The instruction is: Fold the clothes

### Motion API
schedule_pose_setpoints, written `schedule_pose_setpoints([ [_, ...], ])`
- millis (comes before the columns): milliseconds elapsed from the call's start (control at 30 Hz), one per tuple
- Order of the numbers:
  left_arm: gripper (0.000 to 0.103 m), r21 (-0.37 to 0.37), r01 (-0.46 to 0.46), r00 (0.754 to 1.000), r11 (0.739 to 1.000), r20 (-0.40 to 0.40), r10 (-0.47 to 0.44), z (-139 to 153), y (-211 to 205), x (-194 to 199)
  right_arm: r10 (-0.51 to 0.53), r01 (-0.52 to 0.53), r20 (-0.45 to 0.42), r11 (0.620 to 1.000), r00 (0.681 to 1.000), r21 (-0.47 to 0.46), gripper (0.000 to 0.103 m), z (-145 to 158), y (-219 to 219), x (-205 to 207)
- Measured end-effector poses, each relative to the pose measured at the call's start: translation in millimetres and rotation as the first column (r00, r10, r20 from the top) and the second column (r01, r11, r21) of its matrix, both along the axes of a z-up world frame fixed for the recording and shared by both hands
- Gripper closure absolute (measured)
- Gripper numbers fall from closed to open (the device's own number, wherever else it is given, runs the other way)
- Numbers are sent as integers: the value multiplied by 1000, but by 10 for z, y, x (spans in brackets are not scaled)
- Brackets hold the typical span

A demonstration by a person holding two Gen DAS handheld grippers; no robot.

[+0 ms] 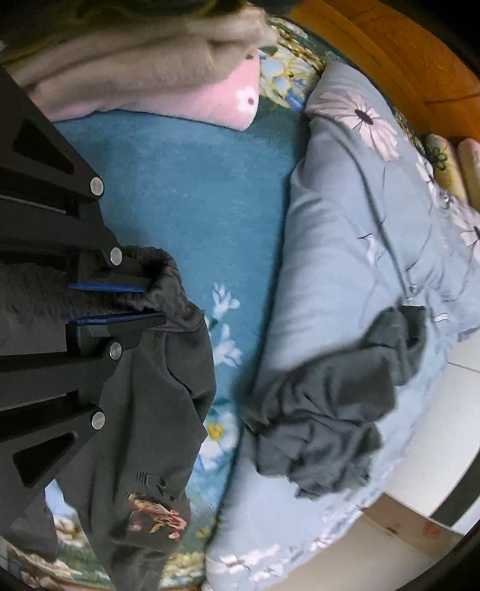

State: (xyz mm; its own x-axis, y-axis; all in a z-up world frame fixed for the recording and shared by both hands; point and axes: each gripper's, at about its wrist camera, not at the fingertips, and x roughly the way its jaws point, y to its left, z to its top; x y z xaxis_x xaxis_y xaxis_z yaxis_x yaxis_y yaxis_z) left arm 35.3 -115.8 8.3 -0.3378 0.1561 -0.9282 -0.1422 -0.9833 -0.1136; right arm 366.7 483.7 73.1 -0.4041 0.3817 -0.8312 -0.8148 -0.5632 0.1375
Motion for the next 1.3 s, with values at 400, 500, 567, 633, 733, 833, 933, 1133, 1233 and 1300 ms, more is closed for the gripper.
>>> schedule_pose_setpoints([
  [400,55,-5,44,997,999,65,-44,127,-60,225,-46,47,69,999,997,-14,73,-248,0,299],
  [500,50,6,49,998,999,47,-49,213,-95,449,-55,54,-13,993,998,-102,63,-230,-74,345],
  [567,50,31,28,998,999,50,-30,256,-138,562,-56,37,-88,978,995,-204,59,-281,-129,313],
  [633,50,57,11,998,998,58,-14,304,-173,639,-76,25,-153,949,985,-313,58,-376,-173,207],
  [733,50,58,16,999,998,45,-19,411,-177,718,-159,60,-181,887,970,-457,58,-560,-163,1],
  [833,50,48,38,999,998,23,-39,513,-159,788,-261,145,-139,825,955,-547,58,-716,-151,-170],
  [933,50,58,48,999,997,17,-49,555,-179,835,-308,214,-81,804,948,-555,98,-783,-169,-269],
  [1133,50,60,53,999,997,3,-53,600,-293,935,-115,-30,-379,933,918,-357,99,-96,-319,-375],
  [1233,48,49,50,998,998,31,-52,513,-365,1011,-8,-63,-311,974,951,-216,99,-82,-432,-357],
  [1300,48,41,48,997,998,54,-50,442,-412,1063,-9,-28,-171,978,985,-208,99,-326,-426,-345],
])
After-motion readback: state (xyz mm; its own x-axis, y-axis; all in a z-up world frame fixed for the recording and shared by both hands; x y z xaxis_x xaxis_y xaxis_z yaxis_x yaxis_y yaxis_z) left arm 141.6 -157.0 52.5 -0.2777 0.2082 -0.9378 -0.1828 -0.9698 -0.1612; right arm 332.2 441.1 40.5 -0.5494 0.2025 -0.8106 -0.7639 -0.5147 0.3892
